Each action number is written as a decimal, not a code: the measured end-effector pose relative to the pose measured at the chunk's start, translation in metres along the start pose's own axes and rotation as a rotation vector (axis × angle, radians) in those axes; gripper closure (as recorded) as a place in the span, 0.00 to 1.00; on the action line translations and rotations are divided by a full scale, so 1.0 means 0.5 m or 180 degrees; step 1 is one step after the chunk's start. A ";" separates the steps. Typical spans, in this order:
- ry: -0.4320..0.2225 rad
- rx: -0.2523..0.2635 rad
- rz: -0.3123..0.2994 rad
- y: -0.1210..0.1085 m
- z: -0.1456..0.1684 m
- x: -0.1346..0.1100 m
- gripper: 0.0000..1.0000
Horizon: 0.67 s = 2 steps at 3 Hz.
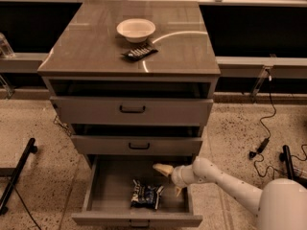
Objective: Place blue chip bag into bottom drawer
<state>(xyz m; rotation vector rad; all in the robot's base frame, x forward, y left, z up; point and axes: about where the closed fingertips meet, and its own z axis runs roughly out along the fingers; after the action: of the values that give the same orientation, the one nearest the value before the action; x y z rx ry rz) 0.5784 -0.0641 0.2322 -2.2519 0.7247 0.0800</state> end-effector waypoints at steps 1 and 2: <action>0.0141 -0.0004 -0.0045 -0.001 -0.068 -0.006 0.00; 0.0302 -0.0009 -0.0077 -0.003 -0.139 -0.018 0.00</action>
Offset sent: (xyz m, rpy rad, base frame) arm -0.0300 -0.0730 0.0892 -0.0947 -0.1134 -0.0819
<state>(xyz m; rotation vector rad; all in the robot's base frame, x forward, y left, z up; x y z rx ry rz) 0.5605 -0.1063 0.2849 -2.2791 0.7474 -0.0380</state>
